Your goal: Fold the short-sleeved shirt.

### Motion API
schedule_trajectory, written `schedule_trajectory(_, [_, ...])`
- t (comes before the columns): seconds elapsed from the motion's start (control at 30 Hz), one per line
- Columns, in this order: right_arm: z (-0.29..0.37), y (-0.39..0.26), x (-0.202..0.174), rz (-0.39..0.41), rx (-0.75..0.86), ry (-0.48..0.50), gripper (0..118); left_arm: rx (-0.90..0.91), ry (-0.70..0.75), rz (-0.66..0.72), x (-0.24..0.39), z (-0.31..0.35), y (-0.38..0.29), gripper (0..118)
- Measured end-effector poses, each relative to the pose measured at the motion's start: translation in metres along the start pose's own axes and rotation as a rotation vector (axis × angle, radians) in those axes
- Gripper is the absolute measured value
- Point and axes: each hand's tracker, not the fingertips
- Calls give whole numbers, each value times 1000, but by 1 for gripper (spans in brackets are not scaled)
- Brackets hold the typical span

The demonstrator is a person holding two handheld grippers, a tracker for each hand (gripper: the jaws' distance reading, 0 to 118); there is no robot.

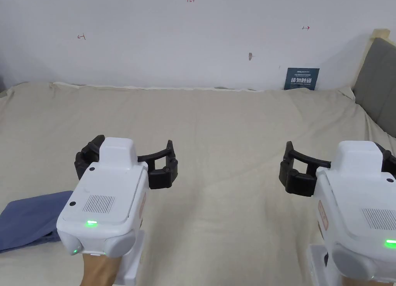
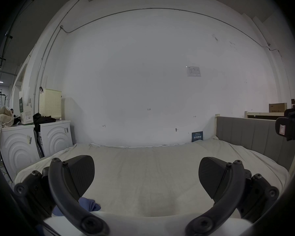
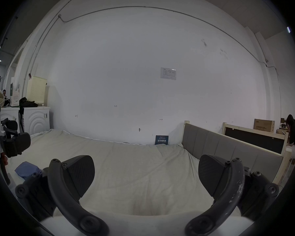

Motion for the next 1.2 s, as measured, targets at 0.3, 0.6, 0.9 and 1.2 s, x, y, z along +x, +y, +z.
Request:
schedule_trajectory(0.3, [0, 0, 0, 3, 5, 3, 118, 2, -2, -3, 0, 0, -1, 118])
schedule_trajectory(0.6, [-1, 0, -2, 4, 10, -8, 118, -4, -2, 5, -1, -1, -1, 118])
schedule_trajectory(0.9, [-2, 1, -2, 15, -1, -13, 118, 3, -3, 13, -2, -2, -1, 118])
schedule_trajectory(1.2, [-11, 18, 0, -157, -274, -87, 118, 4, -1, 13, -4, 1, 1, 118])
